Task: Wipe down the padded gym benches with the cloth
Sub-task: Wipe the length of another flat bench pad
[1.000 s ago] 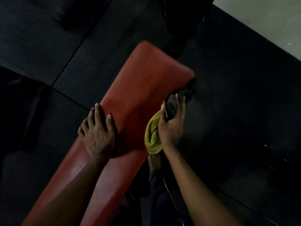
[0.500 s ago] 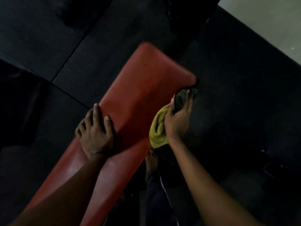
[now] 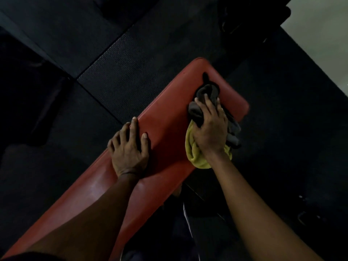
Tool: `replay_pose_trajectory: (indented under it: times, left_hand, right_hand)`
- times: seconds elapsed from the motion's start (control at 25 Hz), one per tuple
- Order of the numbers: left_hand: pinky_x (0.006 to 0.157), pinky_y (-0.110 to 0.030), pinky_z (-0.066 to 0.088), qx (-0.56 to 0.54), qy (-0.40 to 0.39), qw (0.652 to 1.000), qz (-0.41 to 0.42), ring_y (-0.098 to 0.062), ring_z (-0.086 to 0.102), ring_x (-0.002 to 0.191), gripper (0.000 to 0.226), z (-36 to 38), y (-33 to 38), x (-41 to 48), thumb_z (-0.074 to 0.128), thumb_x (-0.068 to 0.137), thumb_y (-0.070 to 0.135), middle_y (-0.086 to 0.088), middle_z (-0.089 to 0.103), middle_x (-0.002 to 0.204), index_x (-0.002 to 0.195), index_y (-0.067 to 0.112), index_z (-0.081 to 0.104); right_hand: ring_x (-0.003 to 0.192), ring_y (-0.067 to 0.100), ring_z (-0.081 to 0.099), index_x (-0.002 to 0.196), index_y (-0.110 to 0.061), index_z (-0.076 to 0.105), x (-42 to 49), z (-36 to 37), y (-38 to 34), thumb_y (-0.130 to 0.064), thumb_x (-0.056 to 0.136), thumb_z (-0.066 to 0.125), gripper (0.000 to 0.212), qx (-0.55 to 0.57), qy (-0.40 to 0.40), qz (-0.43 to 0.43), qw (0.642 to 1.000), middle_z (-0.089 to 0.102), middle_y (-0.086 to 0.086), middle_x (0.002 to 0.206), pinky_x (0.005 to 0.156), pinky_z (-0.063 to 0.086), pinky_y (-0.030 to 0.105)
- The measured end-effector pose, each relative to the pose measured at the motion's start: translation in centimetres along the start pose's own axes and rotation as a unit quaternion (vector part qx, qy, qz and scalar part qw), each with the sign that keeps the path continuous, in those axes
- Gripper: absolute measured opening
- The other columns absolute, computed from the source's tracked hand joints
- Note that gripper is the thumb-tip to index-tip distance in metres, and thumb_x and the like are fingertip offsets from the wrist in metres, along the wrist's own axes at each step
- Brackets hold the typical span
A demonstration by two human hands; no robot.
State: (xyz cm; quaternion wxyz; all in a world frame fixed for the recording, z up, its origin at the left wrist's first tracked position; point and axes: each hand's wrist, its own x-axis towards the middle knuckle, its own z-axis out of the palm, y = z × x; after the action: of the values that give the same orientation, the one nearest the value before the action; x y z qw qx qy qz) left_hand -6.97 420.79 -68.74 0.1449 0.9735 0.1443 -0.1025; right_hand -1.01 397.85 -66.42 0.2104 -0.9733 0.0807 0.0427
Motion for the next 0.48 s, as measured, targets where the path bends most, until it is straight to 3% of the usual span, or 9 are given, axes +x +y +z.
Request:
replay_pose_trajectory:
  times: [0.08,0.2,0.28,0.4,0.48]
  left_hand:
    - [0.111,-0.051,0.028,0.002,-0.006,1.000,0.002,-0.031,0.039,0.131,0.064,0.0,0.2,0.0,0.028,0.099,0.055,-0.005,0.042,0.152,0.157,0.031,0.024]
    - [0.111,-0.052,0.028,-0.001,-0.018,1.000,-0.003,-0.031,0.040,0.131,0.065,-0.2,0.1,0.0,0.027,0.098,0.056,-0.005,0.043,0.151,0.157,0.030,0.024]
    - [0.112,-0.052,0.028,0.000,-0.024,1.000,-0.004,-0.031,0.039,0.131,0.065,-0.3,0.1,0.0,0.027,0.098,0.057,-0.005,0.043,0.151,0.157,0.030,0.025]
    - [0.111,-0.051,0.029,-0.006,-0.031,0.999,-0.002,-0.031,0.040,0.132,0.066,-0.4,0.1,0.0,0.029,0.098,0.058,-0.006,0.044,0.150,0.156,0.028,0.028]
    - [0.110,-0.051,0.030,-0.005,-0.033,0.999,0.001,-0.031,0.041,0.132,0.065,-0.4,0.0,0.0,0.031,0.098,0.057,-0.006,0.045,0.150,0.156,0.026,0.029]
  right_hand:
    - [0.153,0.032,0.021,0.150,-0.029,0.047,1.5,0.6,-2.2,-0.027,0.087,0.062,0.065,-0.009,-0.012,0.002,1.000,0.033,-0.002,0.164,0.123,0.024,0.049]
    - [0.154,0.032,0.020,0.150,-0.031,0.047,1.6,1.6,-4.5,-0.027,0.083,0.065,0.069,-0.052,-0.104,-0.187,0.976,0.032,-0.003,0.164,0.123,0.020,0.047]
    - [0.154,0.031,0.021,0.150,-0.032,0.048,2.4,1.2,-4.6,-0.030,0.085,0.063,0.067,-0.061,-0.143,-0.249,0.956,0.034,-0.004,0.163,0.122,0.019,0.046]
    - [0.154,0.029,0.019,0.149,-0.032,0.048,4.5,1.0,-5.4,-0.031,0.085,0.064,0.066,-0.063,-0.150,-0.197,0.967,0.035,-0.005,0.162,0.123,0.019,0.047]
    - [0.153,0.033,0.022,0.145,-0.028,0.053,4.8,1.6,-7.3,-0.039,0.085,0.053,0.061,-0.083,-0.124,-0.163,0.975,0.040,-0.002,0.159,0.122,0.020,0.050]
